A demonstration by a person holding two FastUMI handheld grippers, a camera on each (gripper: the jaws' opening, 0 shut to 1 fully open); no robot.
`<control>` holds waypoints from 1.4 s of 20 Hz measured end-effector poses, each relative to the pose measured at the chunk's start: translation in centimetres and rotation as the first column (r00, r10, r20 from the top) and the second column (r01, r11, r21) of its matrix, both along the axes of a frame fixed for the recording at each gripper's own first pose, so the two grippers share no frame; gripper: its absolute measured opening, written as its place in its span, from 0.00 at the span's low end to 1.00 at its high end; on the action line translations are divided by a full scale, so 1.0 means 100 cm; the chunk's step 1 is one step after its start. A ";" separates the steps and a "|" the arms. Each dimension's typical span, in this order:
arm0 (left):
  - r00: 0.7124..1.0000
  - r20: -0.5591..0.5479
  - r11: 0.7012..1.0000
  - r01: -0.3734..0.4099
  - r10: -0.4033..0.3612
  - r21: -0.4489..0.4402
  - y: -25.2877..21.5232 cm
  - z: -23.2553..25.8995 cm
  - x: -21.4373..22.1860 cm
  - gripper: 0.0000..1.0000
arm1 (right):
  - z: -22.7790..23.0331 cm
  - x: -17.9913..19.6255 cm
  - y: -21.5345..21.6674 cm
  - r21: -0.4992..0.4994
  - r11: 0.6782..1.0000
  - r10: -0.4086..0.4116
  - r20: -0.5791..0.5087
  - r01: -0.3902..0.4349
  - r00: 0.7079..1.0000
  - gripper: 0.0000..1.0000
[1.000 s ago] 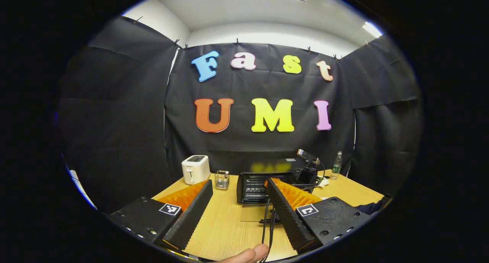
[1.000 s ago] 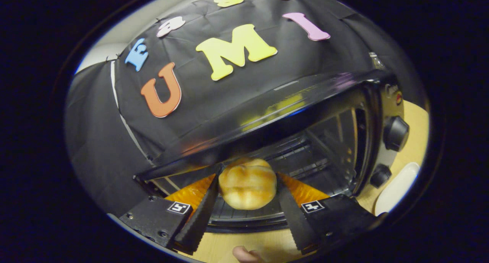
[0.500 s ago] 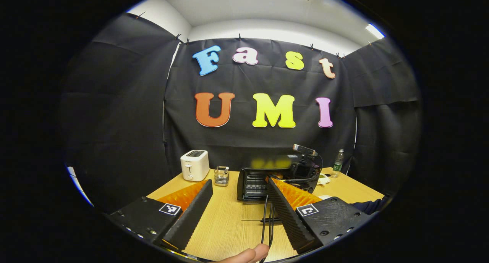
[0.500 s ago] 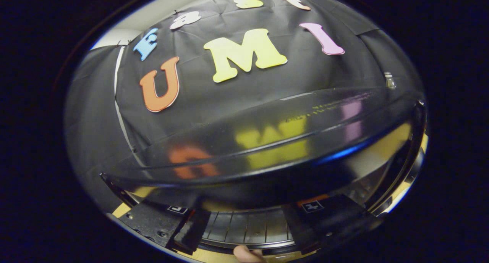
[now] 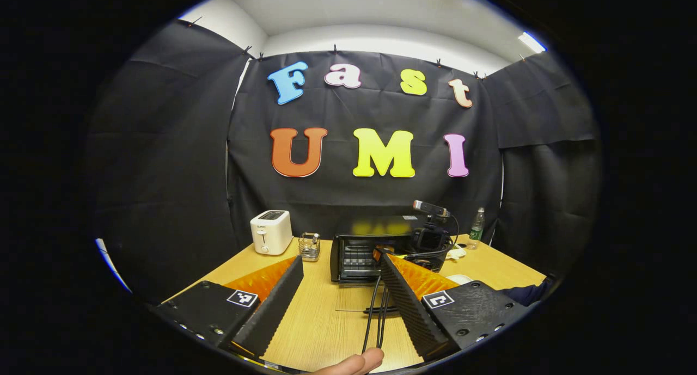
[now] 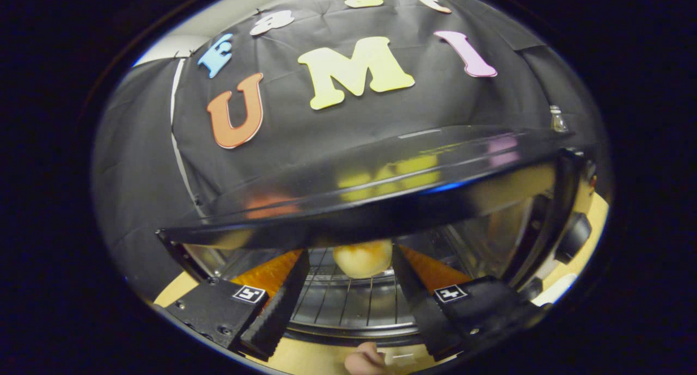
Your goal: Open the electric oven with the left hand, put the food in, and close the electric oven.
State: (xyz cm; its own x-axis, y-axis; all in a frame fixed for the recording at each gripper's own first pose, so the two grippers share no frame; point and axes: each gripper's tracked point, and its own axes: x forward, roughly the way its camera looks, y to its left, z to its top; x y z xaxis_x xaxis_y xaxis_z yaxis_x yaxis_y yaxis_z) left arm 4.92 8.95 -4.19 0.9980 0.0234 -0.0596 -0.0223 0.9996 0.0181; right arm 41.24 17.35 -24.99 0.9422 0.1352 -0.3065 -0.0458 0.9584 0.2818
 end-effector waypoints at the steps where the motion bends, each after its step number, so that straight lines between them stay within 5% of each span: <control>1: 1.000 -0.001 1.000 0.006 -0.006 -0.002 -0.003 -0.002 0.001 0.94 | 0.005 -0.013 -0.004 0.011 1.000 0.010 0.003 -0.010 1.000 0.96; 9: 0.998 -0.061 1.000 0.028 -0.028 0.004 -0.026 -0.021 0.022 0.94 | 0.077 -0.122 -0.053 0.086 0.996 0.026 0.089 -0.033 0.996 0.95; 17: 0.987 -0.151 0.997 0.042 -0.052 -0.067 -0.048 -0.069 0.058 0.94 | 0.176 -0.217 -0.132 -0.082 0.997 0.003 0.200 0.013 0.980 0.95; 28: 0.909 -0.403 0.994 0.079 -0.106 -0.081 -0.087 -0.193 0.092 0.94 | 0.272 -0.321 -0.225 -0.201 0.970 -0.066 0.338 0.140 0.939 0.96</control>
State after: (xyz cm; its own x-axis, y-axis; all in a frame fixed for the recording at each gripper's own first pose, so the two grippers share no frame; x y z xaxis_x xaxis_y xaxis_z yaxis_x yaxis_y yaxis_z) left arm 14.08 0.26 -23.48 0.8847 -0.0846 -0.4584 0.0664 0.9962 -0.0557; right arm 9.11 -5.10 2.20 1.0000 -0.0031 0.0092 0.0026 0.9987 0.0513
